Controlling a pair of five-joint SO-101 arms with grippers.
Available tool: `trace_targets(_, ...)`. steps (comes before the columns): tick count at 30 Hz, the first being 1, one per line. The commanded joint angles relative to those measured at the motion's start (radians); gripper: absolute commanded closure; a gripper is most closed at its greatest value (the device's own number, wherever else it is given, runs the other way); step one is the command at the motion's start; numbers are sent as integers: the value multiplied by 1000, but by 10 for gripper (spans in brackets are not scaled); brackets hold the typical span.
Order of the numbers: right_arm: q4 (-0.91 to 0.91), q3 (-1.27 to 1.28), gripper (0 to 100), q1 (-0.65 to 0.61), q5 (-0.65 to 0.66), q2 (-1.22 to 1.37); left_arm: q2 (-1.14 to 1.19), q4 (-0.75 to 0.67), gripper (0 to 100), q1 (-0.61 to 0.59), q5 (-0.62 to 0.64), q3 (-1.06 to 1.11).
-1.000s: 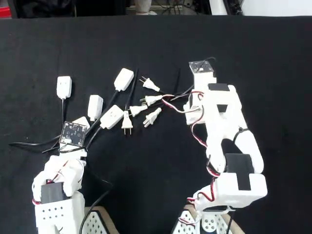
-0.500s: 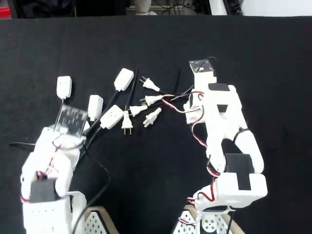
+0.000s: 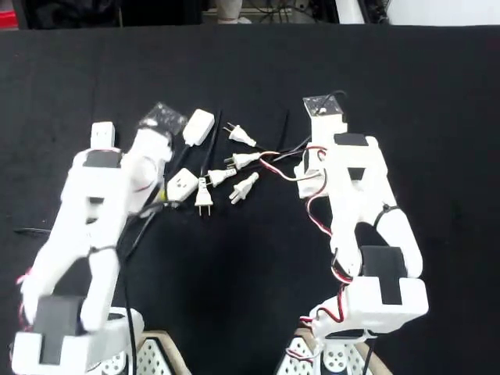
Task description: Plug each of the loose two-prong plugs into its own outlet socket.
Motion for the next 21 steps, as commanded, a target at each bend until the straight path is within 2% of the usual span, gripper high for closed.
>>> trace_targets(1,-25,-47,962,17,-3,-12,55,-92,802,15,140,-107)
trace_targets(4,-25,-47,962,17,-3,-12,95,-166,801,-4,190,-124)
trace_targets(10,-25,-47,962,17,-3,-12,146,-272,800,-77,190,-140)
trace_targets(21,-55,-31,962,17,-3,-12,476,-276,800,-61,193,-343)
